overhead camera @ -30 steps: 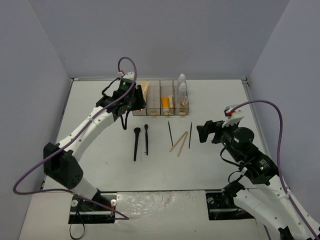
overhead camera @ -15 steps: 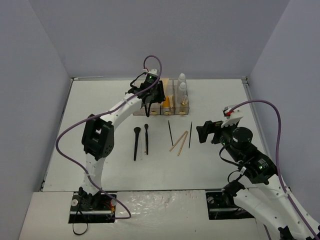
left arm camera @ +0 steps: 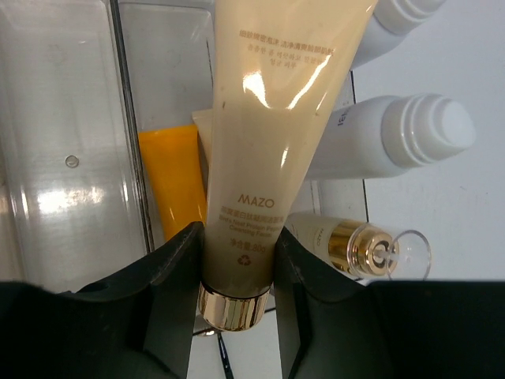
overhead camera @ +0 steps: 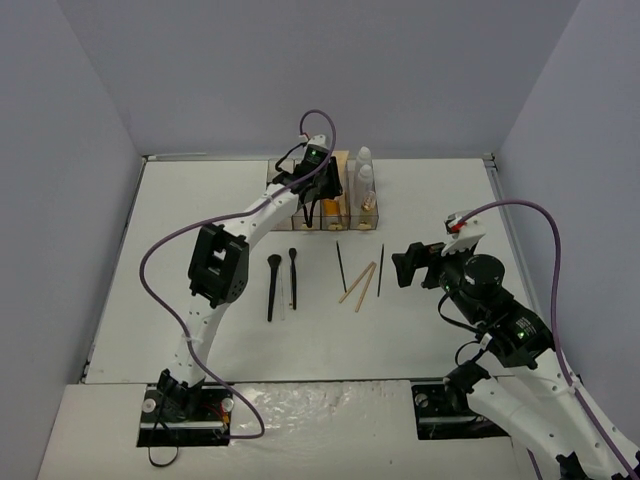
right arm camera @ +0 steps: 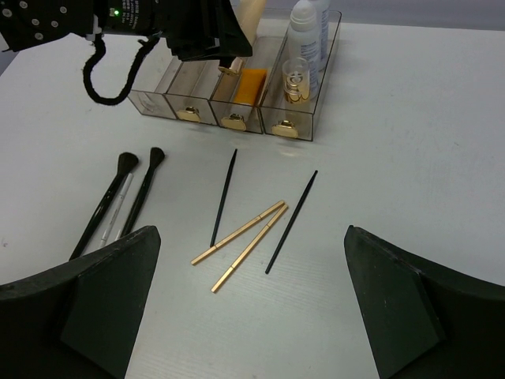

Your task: Organize the makeup

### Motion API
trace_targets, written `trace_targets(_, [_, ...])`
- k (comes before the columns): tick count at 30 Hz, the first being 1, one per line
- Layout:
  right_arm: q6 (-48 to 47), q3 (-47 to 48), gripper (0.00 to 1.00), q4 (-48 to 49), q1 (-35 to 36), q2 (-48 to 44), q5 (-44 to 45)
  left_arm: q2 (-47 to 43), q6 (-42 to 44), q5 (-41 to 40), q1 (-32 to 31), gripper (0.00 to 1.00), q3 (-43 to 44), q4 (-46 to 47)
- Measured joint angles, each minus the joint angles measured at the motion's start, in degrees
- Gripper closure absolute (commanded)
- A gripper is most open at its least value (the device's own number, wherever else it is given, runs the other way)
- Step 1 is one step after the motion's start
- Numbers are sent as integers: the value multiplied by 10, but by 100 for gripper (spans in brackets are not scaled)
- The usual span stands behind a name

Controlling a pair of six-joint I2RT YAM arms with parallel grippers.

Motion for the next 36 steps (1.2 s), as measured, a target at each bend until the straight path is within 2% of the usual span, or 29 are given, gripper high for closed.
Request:
trace_targets(4, [1,-1,0,0,0,0,-4,22,-3,-7,0,70,15,-2])
trace_targets(8, [2,-5,0,0,0,0,-5,29,-5,-15,0,52,16,-6])
trace_targets(12, [2,-7,0,0,0,0,-6,29,-7,-22,0,44,24,-6])
trace_targets(21, [2,-8,0,0,0,0,-6,14,4,-26,0,38,19,-12])
trace_targets(25, [2,-8,0,0,0,0,-6,-57,24,-30,-1,34,-48,-32])
trace_targets(27, [2,-8,0,0,0,-1,-6,-130,37,-45,-1,26,-123,-41])
trace_targets(30, [2,-8,0,0,0,-1,-6,-244,50,-72,-1,20,-222,-67])
trace_targets(32, [2,-8,0,0,0,-1,-6,-330,56,-92,-1,16,-310,-50])
trace_targets(36, [2,-8,0,0,0,-1,-6,-475,62,-120,-1,19,-478,-58])
